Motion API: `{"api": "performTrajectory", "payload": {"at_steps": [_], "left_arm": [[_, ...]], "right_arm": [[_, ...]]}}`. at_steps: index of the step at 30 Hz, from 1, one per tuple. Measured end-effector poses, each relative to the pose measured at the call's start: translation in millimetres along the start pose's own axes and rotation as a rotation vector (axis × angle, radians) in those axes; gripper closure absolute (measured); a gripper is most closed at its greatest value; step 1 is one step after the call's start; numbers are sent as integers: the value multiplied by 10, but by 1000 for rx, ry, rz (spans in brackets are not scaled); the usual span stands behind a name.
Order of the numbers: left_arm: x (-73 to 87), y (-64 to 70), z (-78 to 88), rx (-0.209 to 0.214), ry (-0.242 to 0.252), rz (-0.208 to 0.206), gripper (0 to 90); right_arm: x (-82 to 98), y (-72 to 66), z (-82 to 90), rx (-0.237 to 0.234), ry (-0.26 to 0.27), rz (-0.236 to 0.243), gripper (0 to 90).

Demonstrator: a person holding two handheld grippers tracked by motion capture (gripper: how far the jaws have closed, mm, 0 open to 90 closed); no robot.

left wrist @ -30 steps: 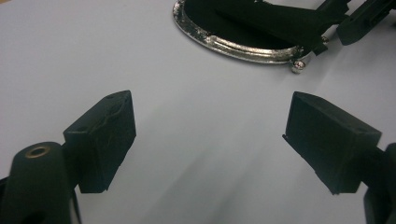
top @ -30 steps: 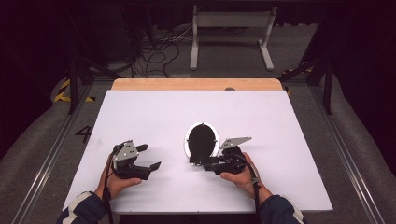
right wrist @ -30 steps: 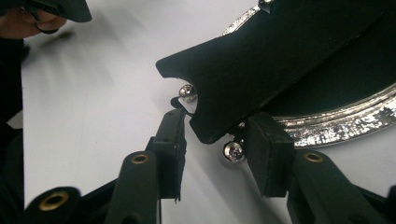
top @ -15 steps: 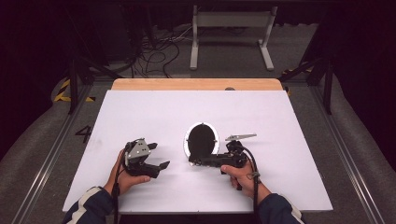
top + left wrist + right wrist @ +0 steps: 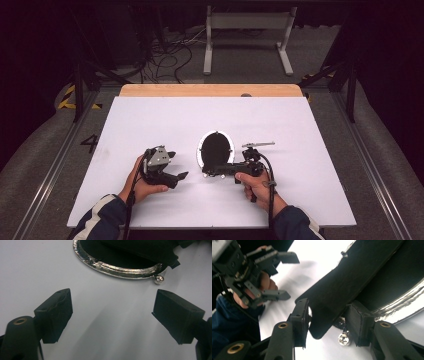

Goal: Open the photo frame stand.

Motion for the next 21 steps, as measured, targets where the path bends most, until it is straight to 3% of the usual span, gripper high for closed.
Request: {"api": "performTrajectory", "payload": {"at_steps": [4, 11, 15, 17, 21], "left_arm": [[-23, -5, -23, 12, 13, 1, 148], [-35, -21, -121, 12, -7, 0, 154], [-35, -64, -162, 6, -10, -2, 166], [-50, -97, -181, 18, -11, 19, 165], [-112, -180, -223, 26, 14, 55, 171]], "right_arm": [[-26, 17, 0, -17, 11, -16, 544], [-57, 15, -81, -62, 22, -69, 547], [-55, 26, -83, -67, 17, -61, 567], [-52, 19, -85, -61, 11, -49, 576], [-45, -12, -82, -47, 8, 11, 598]]}}
Point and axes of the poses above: each handheld gripper's, and its own axes: z roughly backward along the jaws, x roughly out of its underside, y roughly to its right, the point moved 7 cm from there along -z, roughly forward along the jaws, and after that the axes turned 14 degrees about -z, right-handed, at the moved point
